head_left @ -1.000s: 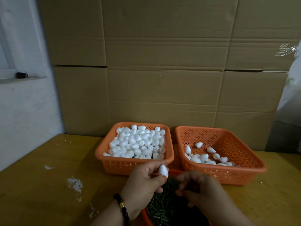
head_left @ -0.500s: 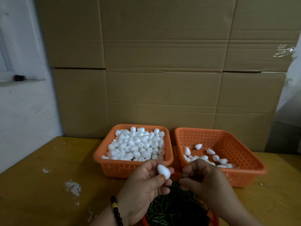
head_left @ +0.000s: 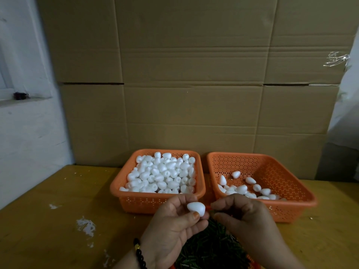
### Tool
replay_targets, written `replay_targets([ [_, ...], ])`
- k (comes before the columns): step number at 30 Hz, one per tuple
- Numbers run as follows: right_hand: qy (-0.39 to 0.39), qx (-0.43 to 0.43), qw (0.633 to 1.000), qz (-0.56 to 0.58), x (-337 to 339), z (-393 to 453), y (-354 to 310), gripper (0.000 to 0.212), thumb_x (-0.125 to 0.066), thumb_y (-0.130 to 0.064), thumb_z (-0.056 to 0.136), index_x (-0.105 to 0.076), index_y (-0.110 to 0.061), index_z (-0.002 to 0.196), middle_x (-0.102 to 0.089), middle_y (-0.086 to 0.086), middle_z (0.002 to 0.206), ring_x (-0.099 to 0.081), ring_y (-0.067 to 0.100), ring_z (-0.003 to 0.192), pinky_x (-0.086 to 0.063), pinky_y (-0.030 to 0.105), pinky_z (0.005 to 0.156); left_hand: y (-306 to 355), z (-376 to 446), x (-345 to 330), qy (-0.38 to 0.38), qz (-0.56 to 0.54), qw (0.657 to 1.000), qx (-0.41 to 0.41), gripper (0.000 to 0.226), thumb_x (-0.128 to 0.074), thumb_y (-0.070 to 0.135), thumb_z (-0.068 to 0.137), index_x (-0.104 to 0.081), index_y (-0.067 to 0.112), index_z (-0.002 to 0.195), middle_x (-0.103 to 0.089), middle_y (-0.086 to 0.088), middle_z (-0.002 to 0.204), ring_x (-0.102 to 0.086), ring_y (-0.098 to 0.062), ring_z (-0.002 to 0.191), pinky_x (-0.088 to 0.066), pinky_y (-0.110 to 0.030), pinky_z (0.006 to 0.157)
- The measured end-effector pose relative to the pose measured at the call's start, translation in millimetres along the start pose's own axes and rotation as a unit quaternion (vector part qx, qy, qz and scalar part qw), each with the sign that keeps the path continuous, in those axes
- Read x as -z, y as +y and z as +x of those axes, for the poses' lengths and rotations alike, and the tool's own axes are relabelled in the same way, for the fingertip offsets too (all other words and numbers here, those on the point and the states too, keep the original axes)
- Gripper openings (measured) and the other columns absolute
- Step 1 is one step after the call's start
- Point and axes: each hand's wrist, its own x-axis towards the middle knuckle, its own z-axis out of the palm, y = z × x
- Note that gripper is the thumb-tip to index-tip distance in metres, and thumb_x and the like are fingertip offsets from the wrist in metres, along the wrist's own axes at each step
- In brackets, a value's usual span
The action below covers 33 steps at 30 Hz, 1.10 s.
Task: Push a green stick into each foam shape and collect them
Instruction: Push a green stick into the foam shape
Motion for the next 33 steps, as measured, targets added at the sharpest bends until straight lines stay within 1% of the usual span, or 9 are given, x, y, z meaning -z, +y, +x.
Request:
replay_targets([
  [3, -0.012, -0.007, 1.000, 0.016, 0.5, -1.0, -2.0, 0.023, -0.073, 0.007, 0.076, -0.073, -0.016, 0.082, -0.075, -0.002, 0.078, -0.069, 0.015, 0.062, -0.054, 0.023, 0.054, -0.6, 0.4, -0.7, 0.008, -0.001, 1.000, -0.004, 0.040, -0.066, -0.011, 0.067, -0.062, -0.003, 0.107, -0.068, -0.020, 0.096, -0.070, -0.030, 0.083, -0.058, -0.034, 0.067],
  [5, -0.017, -0.007, 0.999, 0.026, 1.4, -2.0, -3.3, 0.025, -0.070, 0.011, 0.077, -0.073, -0.013, 0.084, -0.075, -0.002, 0.078, -0.071, 0.010, 0.066, -0.053, 0.020, 0.054, 0.1, 0.5, -1.0, 0.009, -0.003, 1.000, -0.008, 0.039, -0.066, -0.011, 0.067, -0.062, -0.003, 0.105, -0.069, -0.019, 0.094, -0.070, -0.029, 0.082, -0.058, -0.033, 0.067],
  [8, -0.011, -0.005, 0.999, 0.035, 2.2, -4.4, -5.3, 0.024, -0.069, 0.012, 0.077, -0.072, -0.012, 0.084, -0.075, -0.004, 0.077, -0.070, 0.006, 0.064, -0.050, 0.014, 0.053, 0.9, 0.7, -0.9, 0.014, -0.009, 1.000, -0.016, 0.043, -0.067, -0.009, 0.063, -0.061, -0.005, 0.106, -0.070, -0.017, 0.090, -0.070, -0.027, 0.080, -0.058, -0.033, 0.066],
  [12, 0.008, 0.030, 0.999, -0.007, 1.5, -5.6, -4.9, 0.027, -0.075, 0.005, 0.074, -0.073, -0.021, 0.079, -0.074, -0.005, 0.073, -0.067, 0.008, 0.059, -0.051, 0.016, 0.054, -0.2, 0.8, -0.7, 0.022, 0.015, 0.999, -0.026, 0.045, -0.071, -0.002, 0.065, -0.060, -0.004, 0.108, -0.072, -0.017, 0.090, -0.070, -0.028, 0.081, -0.057, -0.032, 0.065],
  [16, 0.018, 0.045, 0.998, -0.027, 1.9, -5.3, -2.7, 0.024, -0.079, -0.003, 0.073, -0.072, -0.025, 0.075, -0.073, -0.004, 0.070, -0.068, 0.008, 0.063, -0.054, 0.021, 0.061, -0.4, 1.3, -1.0, 0.028, 0.054, 0.998, -0.032, 0.041, -0.073, 0.013, 0.068, -0.062, -0.003, 0.105, -0.071, -0.017, 0.090, -0.069, -0.025, 0.077, -0.056, -0.031, 0.062],
  [20, 0.025, 0.055, 0.998, -0.017, 2.2, -4.8, -1.4, 0.019, -0.078, -0.009, 0.076, -0.071, -0.027, 0.075, -0.071, -0.001, 0.065, -0.065, 0.006, 0.057, -0.048, 0.014, 0.055, 0.1, 0.3, -3.2, 0.032, 0.066, 0.997, -0.020, 0.036, -0.069, 0.022, 0.071, -0.064, -0.002, 0.097, -0.067, -0.012, 0.075, -0.064, -0.020, 0.063, -0.054, -0.029, 0.052],
  [25, 0.040, 0.048, 0.998, 0.022, 0.0, -4.0, 0.4, 0.023, -0.076, -0.012, 0.076, -0.072, -0.034, 0.081, -0.070, 0.000, 0.067, -0.061, 0.005, 0.056, -0.046, 0.015, 0.053, 1.5, -1.3, -5.1, 0.043, 0.051, 0.998, -0.001, 0.042, -0.069, 0.033, 0.071, -0.065, 0.000, 0.096, -0.062, -0.011, 0.068, -0.059, -0.017, 0.055, -0.049, -0.028, 0.045],
  [30, 0.025, 0.048, 0.998, 0.032, -1.0, -5.3, 0.8, 0.039, -0.073, -0.001, 0.078, -0.073, -0.040, 0.086, -0.074, -0.005, 0.077, -0.070, 0.008, 0.070, -0.054, 0.019, 0.063, 1.0, -0.8, -5.1, 0.038, 0.027, 0.999, 0.017, 0.037, -0.070, 0.030, 0.070, -0.066, 0.000, 0.091, -0.065, -0.016, 0.072, -0.063, -0.022, 0.058, -0.051, -0.029, 0.046],
  [33, 0.042, 0.053, 0.998, 0.007, -1.2, -6.5, 0.8, 0.031, -0.074, 0.001, 0.077, -0.074, -0.030, 0.079, -0.074, -0.005, 0.076, -0.071, 0.008, 0.070, -0.057, 0.022, 0.064, 0.8, -0.6, -5.1, 0.035, 0.014, 0.999, 0.022, 0.033, -0.072, 0.024, 0.069, -0.067, -0.001, 0.090, -0.066, -0.017, 0.074, -0.065, -0.023, 0.062, -0.053, -0.030, 0.048],
])
